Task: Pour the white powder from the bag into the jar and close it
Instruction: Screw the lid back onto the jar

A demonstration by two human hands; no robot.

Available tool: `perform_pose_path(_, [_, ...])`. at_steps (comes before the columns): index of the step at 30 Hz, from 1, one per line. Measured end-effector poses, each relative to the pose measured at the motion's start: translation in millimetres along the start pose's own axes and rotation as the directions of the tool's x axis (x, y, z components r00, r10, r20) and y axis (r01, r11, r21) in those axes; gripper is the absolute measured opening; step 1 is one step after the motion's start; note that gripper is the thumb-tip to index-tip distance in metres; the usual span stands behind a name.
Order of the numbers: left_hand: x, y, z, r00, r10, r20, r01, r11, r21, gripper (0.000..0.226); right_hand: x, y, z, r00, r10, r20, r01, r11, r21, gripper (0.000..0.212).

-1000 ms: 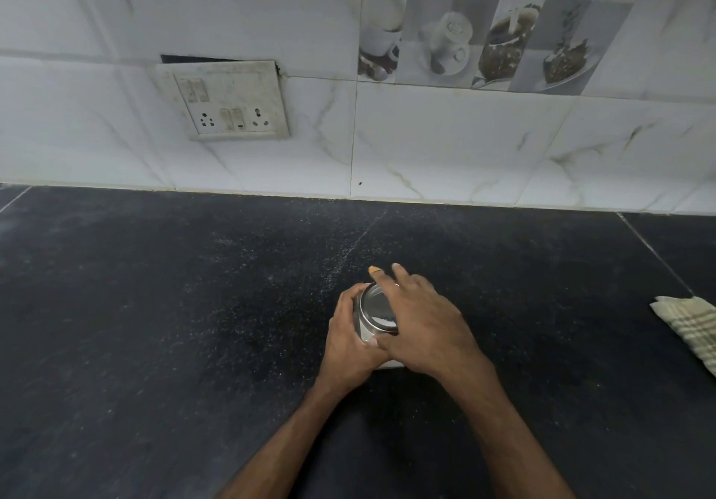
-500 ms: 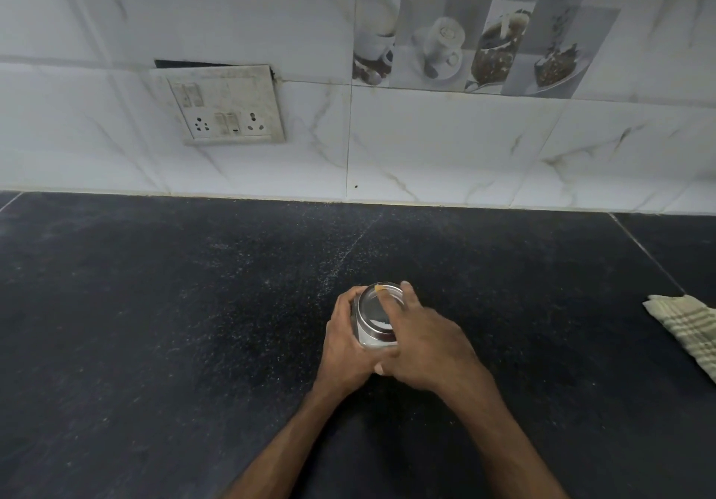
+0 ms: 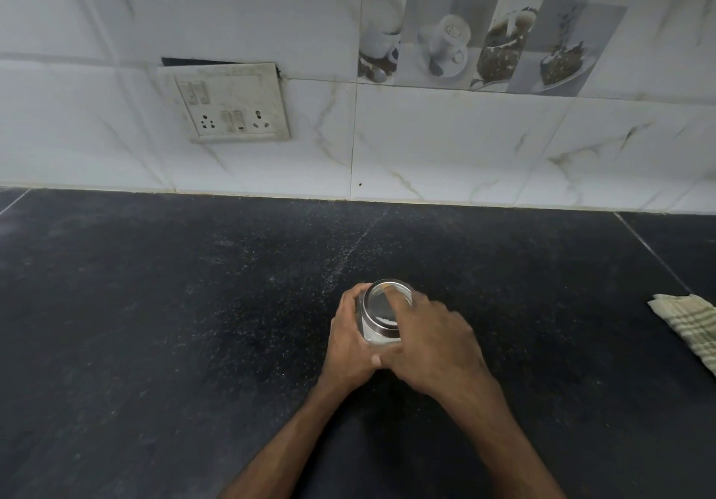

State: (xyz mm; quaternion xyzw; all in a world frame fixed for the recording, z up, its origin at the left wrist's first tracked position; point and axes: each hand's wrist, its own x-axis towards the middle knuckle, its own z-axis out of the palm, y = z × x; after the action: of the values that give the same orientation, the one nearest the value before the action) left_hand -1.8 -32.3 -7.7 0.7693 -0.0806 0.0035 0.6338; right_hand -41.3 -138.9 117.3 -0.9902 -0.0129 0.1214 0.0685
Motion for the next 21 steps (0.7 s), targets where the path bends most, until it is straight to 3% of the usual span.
perform_pose_path(3, [1.0, -0.9, 0.3, 1.000, 0.002, 0.001, -0.002, 1.000, 0.029, 0.093, 10.3, 4.8, -9.3, 0.992, -0.068, -0.107, 0.073, 0.996, 0.043, 0.097])
perform_pose_path(8, [0.8, 1.7, 1.0, 1.000, 0.021, -0.014, -0.020, 0.998, 0.060, 0.083, 46.3, 19.0, 9.8, 0.946, -0.325, -0.013, 0.322, 0.931, 0.174, 0.076])
perform_pose_path(11, [0.5, 5.3, 1.6, 0.999, 0.040, -0.033, -0.037, 0.996, 0.085, 0.071, 52.6, 23.1, 34.6, 0.926, -0.315, -0.209, 0.351, 0.922, 0.166, 0.054])
perform_pose_path(15, [2.2, 7.5, 1.7, 0.996, 0.083, -0.025, -0.076, 0.972, 0.221, 0.046, 50.0, -2.8, 60.0, 0.858, -0.149, -0.492, 0.210, 0.975, 0.072, 0.034])
perform_pose_path(17, [2.6, 7.5, 1.0, 0.998, 0.068, -0.017, -0.062, 0.973, 0.223, 0.055, 51.4, -6.8, 60.6, 0.843, -0.114, -0.525, 0.189, 0.978, 0.091, 0.033])
perform_pose_path(21, [0.9, 2.1, 0.2, 0.999, 0.034, -0.037, -0.030, 0.994, 0.108, 0.079, 58.2, 23.9, 48.0, 0.866, -0.254, -0.431, 0.356, 0.918, 0.174, 0.044])
